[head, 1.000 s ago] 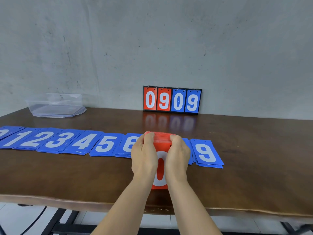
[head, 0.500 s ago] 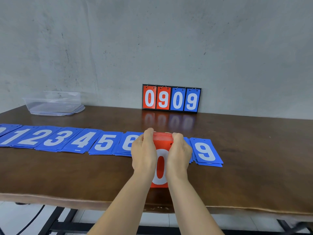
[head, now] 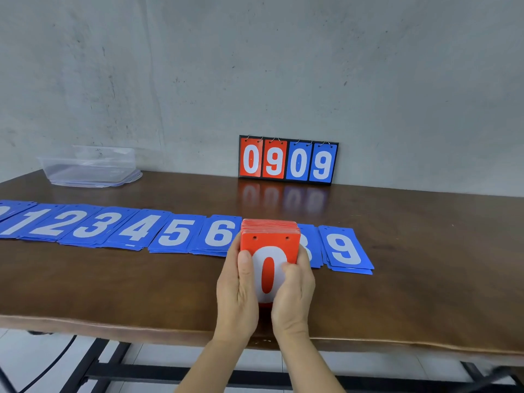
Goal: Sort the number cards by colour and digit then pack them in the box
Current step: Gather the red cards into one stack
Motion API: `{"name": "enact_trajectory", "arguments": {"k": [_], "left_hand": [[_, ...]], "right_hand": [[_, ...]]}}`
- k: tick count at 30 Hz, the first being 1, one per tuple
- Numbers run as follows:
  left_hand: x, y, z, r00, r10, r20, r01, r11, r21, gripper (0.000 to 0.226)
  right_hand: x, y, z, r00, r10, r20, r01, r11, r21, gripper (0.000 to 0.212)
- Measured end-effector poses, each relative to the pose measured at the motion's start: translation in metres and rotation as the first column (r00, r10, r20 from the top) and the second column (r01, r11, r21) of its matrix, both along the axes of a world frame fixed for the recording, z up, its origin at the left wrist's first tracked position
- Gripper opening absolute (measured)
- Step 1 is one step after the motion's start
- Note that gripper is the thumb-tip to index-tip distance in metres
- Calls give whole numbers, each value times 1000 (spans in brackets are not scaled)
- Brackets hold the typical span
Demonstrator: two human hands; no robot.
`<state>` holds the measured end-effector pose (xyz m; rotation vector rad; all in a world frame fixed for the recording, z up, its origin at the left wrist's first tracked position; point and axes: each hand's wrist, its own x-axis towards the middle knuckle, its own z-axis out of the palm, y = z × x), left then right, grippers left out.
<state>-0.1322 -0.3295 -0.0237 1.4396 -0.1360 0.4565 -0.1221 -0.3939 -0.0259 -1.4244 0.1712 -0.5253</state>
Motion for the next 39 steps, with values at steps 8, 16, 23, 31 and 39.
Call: {"name": "enact_trajectory", "arguments": {"k": [8,16,23,31,39], "left_hand": [[-6,11,-11,996,-60,-63,67,991,117,47],[-8,9,-14,994,-13,-105,38,970,241,53],[-5,8,-15,989,42,-140,6,946,324,49],[-5,10,-14,980,49,-192,17,944,329,49],[-11,9,-6,971,52,-233,25,948,318,58]], "right_hand": [[-9,-4,-10,999,4,-52,-15,977,-212,45],[-12,-6,-9,998,51,-25,-55,981,-184,50],[-12,-8,4,994,110,21,-109,994,-23,46],[9,-23,56,978,103,-181,-69,980,184,31],[19,-24,62,971,-22,-239,17,1000,-23,33]]}}
